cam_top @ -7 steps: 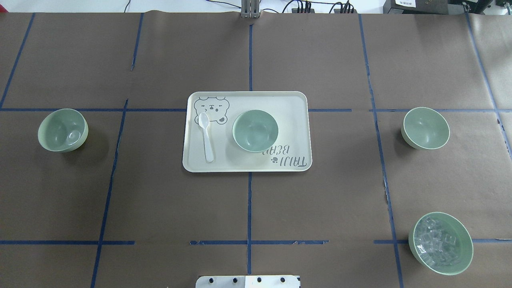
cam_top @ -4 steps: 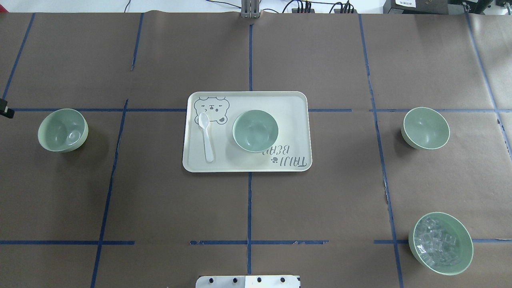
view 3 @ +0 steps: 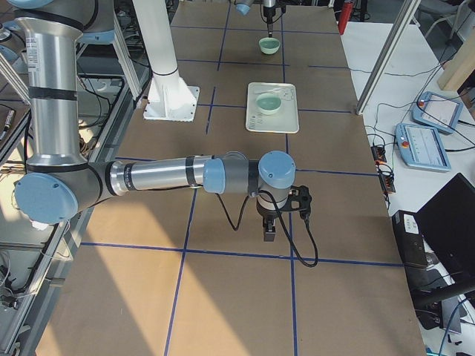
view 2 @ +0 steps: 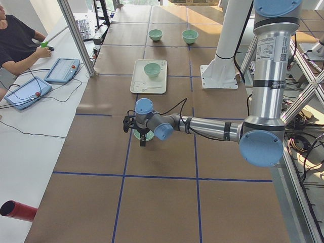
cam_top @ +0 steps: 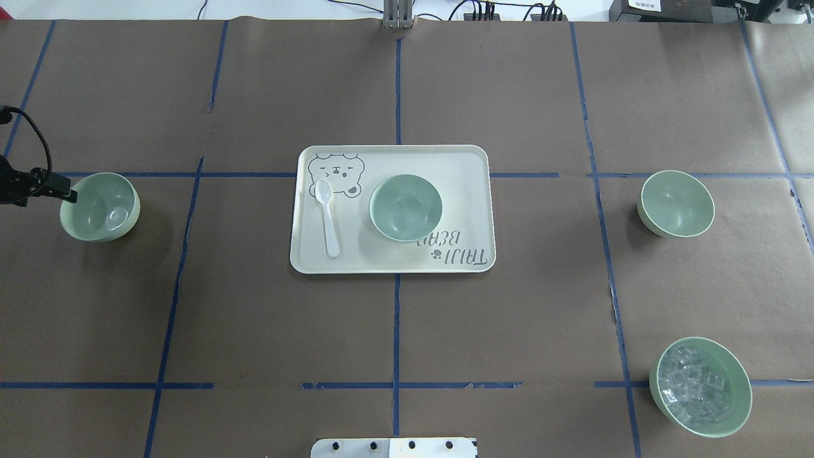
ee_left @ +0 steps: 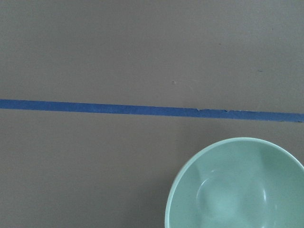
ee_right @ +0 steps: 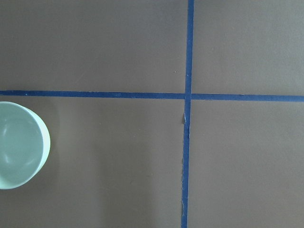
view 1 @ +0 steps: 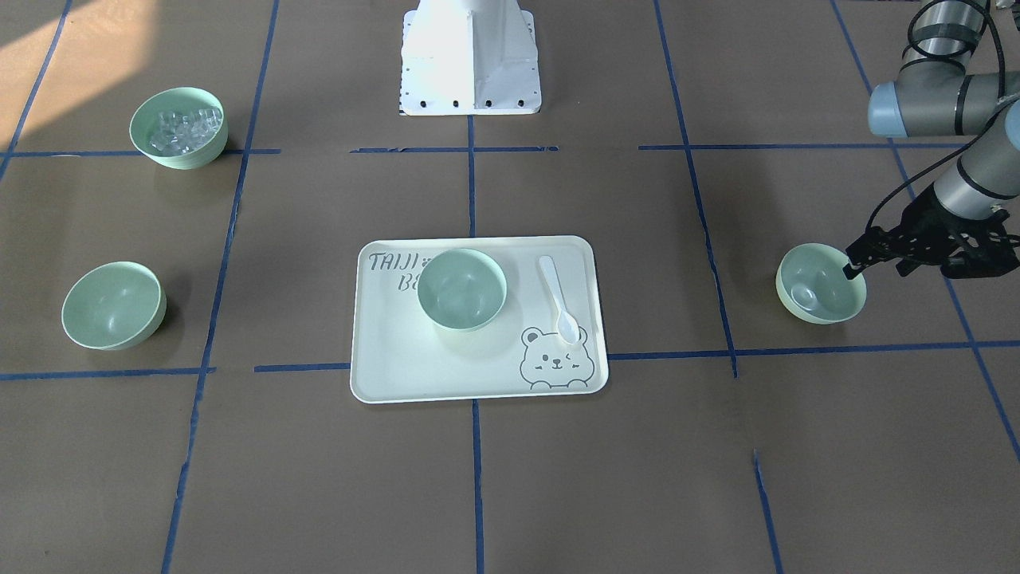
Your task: Stack green bowls together
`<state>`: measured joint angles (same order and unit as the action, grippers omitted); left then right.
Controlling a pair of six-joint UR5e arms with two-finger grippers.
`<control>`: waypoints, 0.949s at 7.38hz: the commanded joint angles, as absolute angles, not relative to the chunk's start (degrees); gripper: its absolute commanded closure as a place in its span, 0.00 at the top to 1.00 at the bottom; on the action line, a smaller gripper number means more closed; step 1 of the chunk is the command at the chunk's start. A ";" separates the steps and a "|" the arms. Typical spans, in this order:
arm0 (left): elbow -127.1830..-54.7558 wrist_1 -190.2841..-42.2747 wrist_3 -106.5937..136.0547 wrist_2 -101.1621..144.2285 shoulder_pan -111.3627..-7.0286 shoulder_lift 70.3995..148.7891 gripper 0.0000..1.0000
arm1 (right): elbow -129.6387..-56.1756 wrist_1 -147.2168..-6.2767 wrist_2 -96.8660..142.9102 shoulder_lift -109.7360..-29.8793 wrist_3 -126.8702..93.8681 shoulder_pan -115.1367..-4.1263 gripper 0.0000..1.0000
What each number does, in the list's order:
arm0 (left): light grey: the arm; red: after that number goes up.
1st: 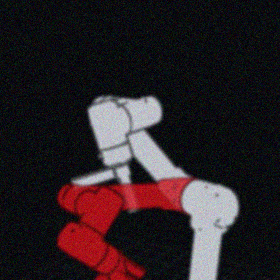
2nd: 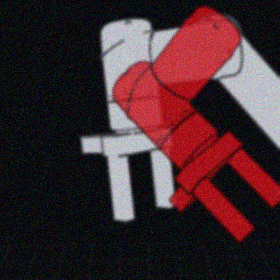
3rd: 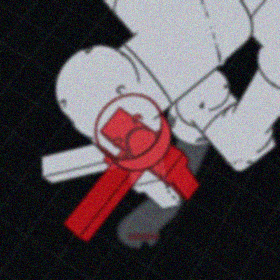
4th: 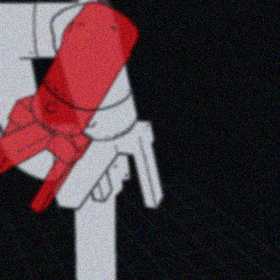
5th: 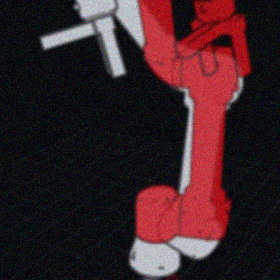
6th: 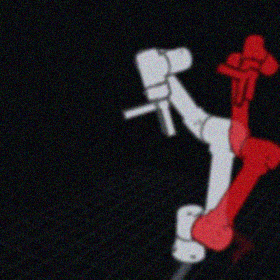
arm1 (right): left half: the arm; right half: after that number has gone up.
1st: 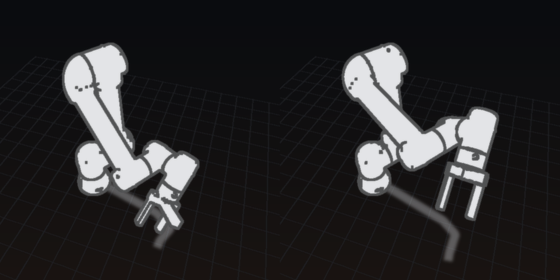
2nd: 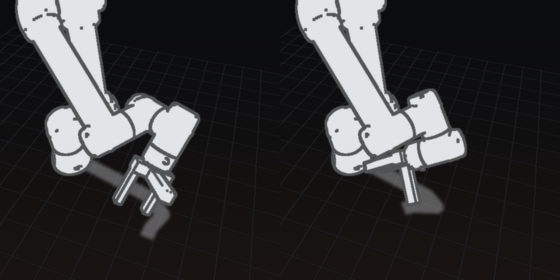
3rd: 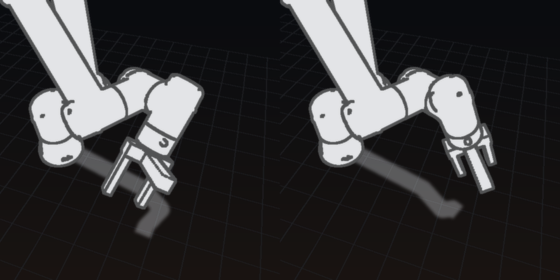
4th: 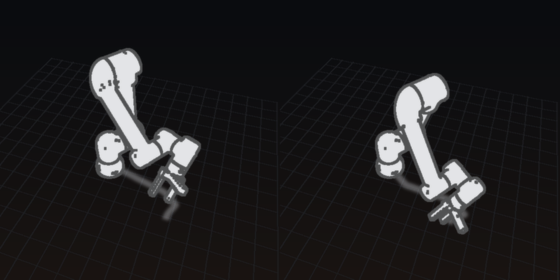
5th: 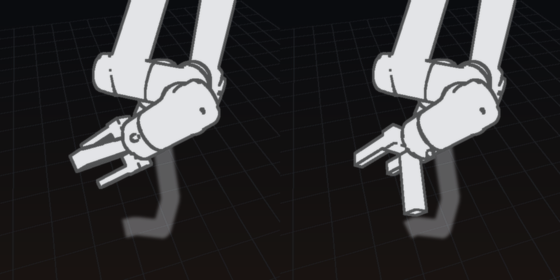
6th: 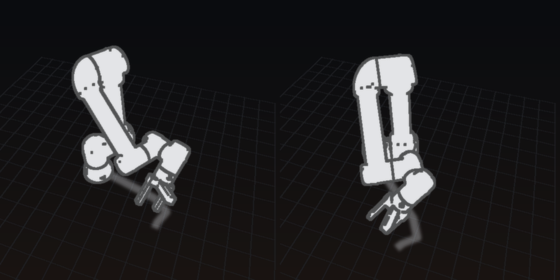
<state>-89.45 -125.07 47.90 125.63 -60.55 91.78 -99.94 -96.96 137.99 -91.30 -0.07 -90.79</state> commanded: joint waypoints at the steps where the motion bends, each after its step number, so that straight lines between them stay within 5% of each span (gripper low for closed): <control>1: -86.40 -126.56 49.21 124.37 -58.28 93.25 0.89 | -100.19 -96.94 138.08 -91.14 -0.79 -90.79 1.00; 4: -86.48 -126.47 51.77 124.37 -57.83 93.87 0.00 | -100.99 -96.94 138.16 -91.14 -0.79 -90.79 1.00; 7: -89.54 -124.90 51.15 125.06 -59.23 92.38 0.00 | -101.34 -97.03 138.34 -91.14 -0.79 -90.79 1.00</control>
